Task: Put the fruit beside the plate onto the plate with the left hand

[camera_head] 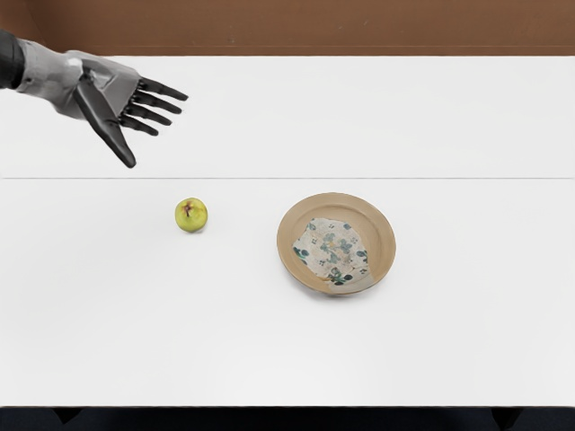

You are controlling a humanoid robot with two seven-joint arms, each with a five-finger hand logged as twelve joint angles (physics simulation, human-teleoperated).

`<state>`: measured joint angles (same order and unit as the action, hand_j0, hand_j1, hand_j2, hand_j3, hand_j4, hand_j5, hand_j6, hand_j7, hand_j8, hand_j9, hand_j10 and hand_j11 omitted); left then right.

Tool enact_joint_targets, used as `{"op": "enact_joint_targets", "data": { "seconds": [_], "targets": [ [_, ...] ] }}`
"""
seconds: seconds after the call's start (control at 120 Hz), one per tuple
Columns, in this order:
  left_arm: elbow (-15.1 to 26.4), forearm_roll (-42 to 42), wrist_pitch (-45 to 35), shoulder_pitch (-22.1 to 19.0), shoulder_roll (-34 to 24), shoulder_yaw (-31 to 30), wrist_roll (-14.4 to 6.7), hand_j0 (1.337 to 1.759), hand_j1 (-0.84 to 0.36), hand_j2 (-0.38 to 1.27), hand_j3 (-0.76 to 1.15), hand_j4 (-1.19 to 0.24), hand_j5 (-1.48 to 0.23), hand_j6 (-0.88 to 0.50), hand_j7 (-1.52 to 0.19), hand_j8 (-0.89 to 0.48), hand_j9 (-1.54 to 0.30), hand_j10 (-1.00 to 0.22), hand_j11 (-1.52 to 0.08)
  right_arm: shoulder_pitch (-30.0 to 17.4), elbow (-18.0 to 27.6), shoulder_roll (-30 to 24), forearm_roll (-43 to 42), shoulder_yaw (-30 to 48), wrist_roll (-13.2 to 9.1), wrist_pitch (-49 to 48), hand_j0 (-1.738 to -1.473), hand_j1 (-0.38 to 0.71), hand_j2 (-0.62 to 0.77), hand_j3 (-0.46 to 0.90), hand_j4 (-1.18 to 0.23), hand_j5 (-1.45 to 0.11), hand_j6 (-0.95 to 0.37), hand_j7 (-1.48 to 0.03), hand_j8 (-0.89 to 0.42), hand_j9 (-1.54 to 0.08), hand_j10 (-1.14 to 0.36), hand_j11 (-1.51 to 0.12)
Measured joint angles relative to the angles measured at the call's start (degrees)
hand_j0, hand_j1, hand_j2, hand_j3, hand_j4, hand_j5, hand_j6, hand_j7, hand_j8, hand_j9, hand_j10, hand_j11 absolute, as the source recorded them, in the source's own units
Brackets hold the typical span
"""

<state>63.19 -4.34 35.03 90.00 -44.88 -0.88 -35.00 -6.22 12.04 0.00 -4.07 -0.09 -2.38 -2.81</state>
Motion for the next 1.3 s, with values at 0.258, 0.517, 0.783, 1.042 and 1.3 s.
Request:
{"op": "enact_joint_targets", "data": {
  "seconds": [0.258, 0.517, 0.783, 1.042, 1.3],
  "targets": [
    [0.0, 0.5, 0.0, 0.0, -0.3, -0.5, 0.0, 1.658, 0.34, 0.0, 0.0, -0.01, -0.01, -0.01, -0.01, -0.01, -0.01, -0.01, -0.01, 0.1, -0.3, 0.0, 0.1, 0.0, 0.0, 0.0, -1.658, -0.33, 0.0, 0.0, -0.02, -0.02, -0.02, -0.02, -0.02, -0.02, -0.02, -0.02],
    [-0.1, 1.9, 0.0, 4.5, 0.9, -3.9, 0.0, 1.658, 0.34, 0.0, 0.0, -0.01, -0.01, -0.01, -0.01, -0.01, -0.01, -0.01, -0.01, 0.1, -0.3, 0.0, 0.1, -0.1, 0.0, 0.0, -1.658, -0.33, 0.0, 0.0, -0.01, -0.02, -0.01, -0.02, -0.01, -0.02, -0.01, -0.02],
    [-0.4, 2.4, 0.0, 34.8, 35.3, -53.6, 16.8, 1.658, 0.34, 0.0, 0.0, -0.01, -0.01, -0.01, -0.01, -0.01, -0.01, -0.01, -0.01, 0.1, -0.3, 0.0, 0.1, -0.1, 0.0, 0.0, -1.658, -0.33, 0.0, 0.0, -0.02, -0.02, -0.02, -0.02, -0.02, -0.02, -0.02, -0.02],
    [-0.4, -17.6, 0.0, 36.7, 44.9, -85.7, 35.0, 1.658, 0.34, 0.0, 0.0, -0.01, -0.01, -0.01, -0.01, -0.01, -0.01, -0.01, -0.01, 0.1, -0.3, 0.0, 0.1, -0.1, 0.0, 0.0, -1.658, -0.33, 0.0, 0.0, -0.02, -0.02, -0.02, -0.02, -0.02, -0.02, -0.02, -0.02],
    [8.6, -25.1, -19.1, 37.1, 44.9, -85.3, 31.6, 1.658, 0.34, 0.0, 0.0, -0.01, -0.01, -0.01, -0.01, -0.01, -0.01, -0.01, -0.01, 0.1, -0.3, 0.0, 0.1, -0.1, 0.0, 0.0, -1.658, -0.33, 0.0, 0.0, -0.02, -0.02, -0.02, -0.02, -0.02, -0.02, -0.02, -0.02]
  ]
}}
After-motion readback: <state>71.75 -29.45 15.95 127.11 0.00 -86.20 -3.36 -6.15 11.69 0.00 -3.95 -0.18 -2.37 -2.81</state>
